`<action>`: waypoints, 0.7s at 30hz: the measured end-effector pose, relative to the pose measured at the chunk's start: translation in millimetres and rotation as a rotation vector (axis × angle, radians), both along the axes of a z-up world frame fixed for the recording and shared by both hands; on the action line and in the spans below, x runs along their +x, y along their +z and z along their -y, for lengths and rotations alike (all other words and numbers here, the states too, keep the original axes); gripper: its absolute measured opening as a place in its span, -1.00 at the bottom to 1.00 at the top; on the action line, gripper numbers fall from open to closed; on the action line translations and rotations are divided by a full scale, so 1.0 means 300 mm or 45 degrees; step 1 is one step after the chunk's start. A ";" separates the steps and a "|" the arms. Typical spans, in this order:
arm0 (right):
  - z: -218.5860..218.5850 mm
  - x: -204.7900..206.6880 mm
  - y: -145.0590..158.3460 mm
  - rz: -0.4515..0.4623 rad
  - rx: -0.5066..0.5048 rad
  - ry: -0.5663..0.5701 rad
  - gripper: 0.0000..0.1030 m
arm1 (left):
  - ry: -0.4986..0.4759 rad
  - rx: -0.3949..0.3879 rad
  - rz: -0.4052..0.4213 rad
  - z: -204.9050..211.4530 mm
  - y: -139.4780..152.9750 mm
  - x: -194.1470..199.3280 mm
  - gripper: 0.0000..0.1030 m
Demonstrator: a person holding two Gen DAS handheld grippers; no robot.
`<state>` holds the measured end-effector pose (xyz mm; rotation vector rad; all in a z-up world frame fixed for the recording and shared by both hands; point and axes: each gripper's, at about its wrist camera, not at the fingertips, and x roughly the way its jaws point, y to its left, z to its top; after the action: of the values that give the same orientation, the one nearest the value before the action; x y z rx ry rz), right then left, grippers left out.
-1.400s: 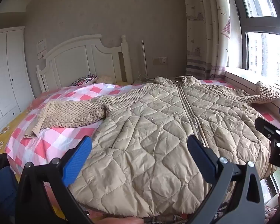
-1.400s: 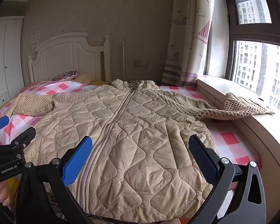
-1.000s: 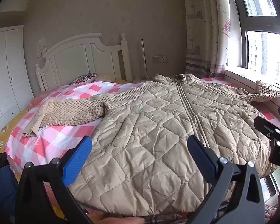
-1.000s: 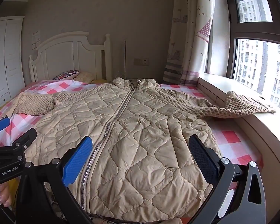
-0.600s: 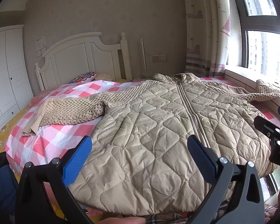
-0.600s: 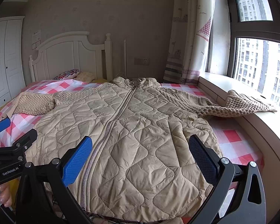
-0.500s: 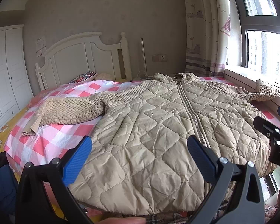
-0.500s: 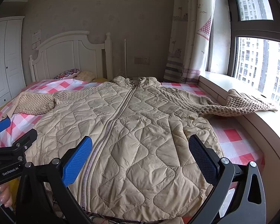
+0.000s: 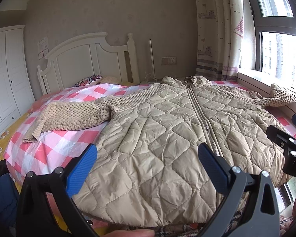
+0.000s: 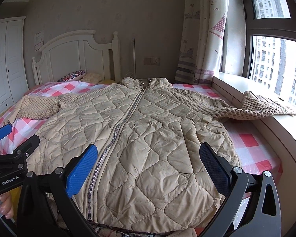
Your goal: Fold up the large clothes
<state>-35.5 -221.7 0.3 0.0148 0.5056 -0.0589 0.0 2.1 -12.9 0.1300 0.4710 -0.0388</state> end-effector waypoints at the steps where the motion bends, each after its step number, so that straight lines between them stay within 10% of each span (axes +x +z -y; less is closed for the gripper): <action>1: 0.000 0.001 0.001 -0.001 -0.001 0.000 0.91 | 0.000 0.000 0.000 0.000 0.000 0.000 0.96; 21: 0.000 0.005 -0.002 -0.016 0.011 0.006 0.91 | 0.000 0.000 -0.006 -0.001 -0.002 0.002 0.96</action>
<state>-33.9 -221.9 -0.3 0.0219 0.5186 -0.0523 0.7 2.4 -13.6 0.1297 0.4755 -0.0388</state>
